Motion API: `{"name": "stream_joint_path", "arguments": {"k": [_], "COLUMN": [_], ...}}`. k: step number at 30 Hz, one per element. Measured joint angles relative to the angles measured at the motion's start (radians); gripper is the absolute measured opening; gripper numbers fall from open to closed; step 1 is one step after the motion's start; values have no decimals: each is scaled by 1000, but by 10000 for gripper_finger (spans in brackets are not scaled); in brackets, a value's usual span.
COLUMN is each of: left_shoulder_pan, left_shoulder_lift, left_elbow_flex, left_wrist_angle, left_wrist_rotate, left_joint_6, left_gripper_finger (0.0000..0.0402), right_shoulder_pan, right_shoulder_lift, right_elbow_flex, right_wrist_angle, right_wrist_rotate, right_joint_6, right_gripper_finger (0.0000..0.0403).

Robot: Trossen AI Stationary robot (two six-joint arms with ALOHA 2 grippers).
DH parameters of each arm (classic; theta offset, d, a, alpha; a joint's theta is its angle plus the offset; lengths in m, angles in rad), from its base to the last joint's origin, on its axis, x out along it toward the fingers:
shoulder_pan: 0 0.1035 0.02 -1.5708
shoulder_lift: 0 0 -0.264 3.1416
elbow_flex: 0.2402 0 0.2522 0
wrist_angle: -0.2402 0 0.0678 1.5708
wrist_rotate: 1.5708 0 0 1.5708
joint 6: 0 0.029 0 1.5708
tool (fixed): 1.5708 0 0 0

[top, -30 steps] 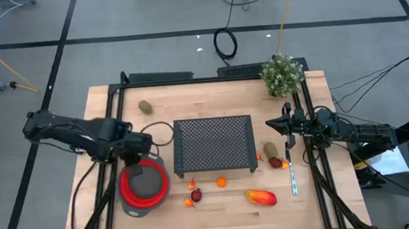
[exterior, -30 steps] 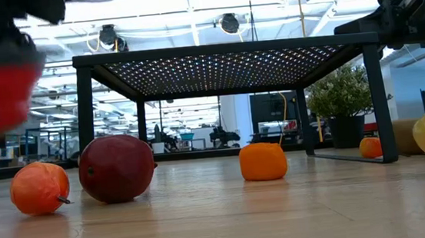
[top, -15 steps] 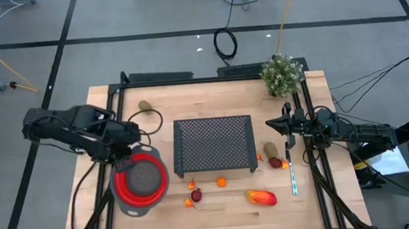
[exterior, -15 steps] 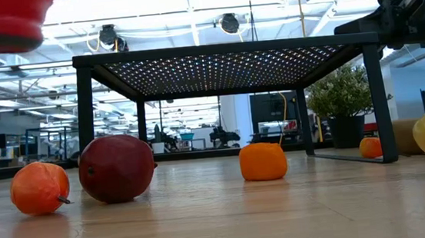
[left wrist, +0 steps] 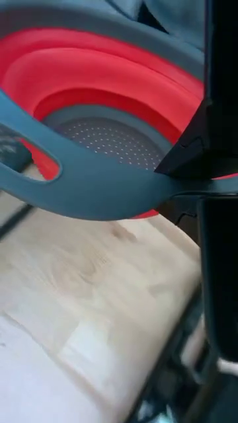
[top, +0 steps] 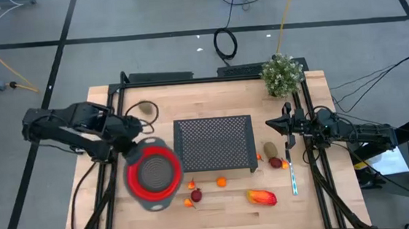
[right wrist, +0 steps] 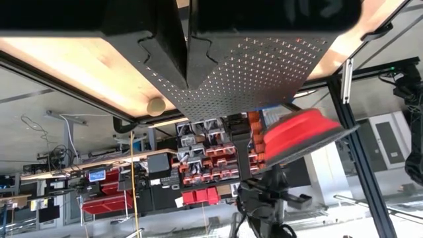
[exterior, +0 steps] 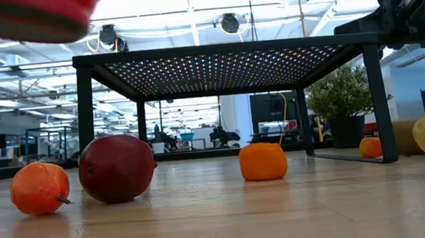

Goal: Pick & Place Fruit
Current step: Put the red colander on the shelf

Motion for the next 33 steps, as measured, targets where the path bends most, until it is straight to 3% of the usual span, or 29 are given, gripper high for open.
{"name": "stream_joint_path", "arguments": {"k": [11,18,27,33], "left_shoulder_pan": [51,78,125,189], "left_shoulder_lift": [33,145,243,239], "left_elbow_flex": [1,0,0,0], "left_wrist_angle": [302,353,466,439], "left_wrist_rotate": [-72,-80,-28,-18], "left_joint_6": [-225,-341,-268,-178], "left_gripper_finger": [6,6,6,6], "right_shoulder_pan": [0,0,0,0], "right_shoulder_lift": [0,0,0,0], "right_elbow_flex": [0,0,0,0], "right_wrist_angle": [1,8,6,7], "right_wrist_rotate": [1,2,-1,-2], "right_joint_6": [0,22,22,22], "right_gripper_finger": [0,0,0,0]}}
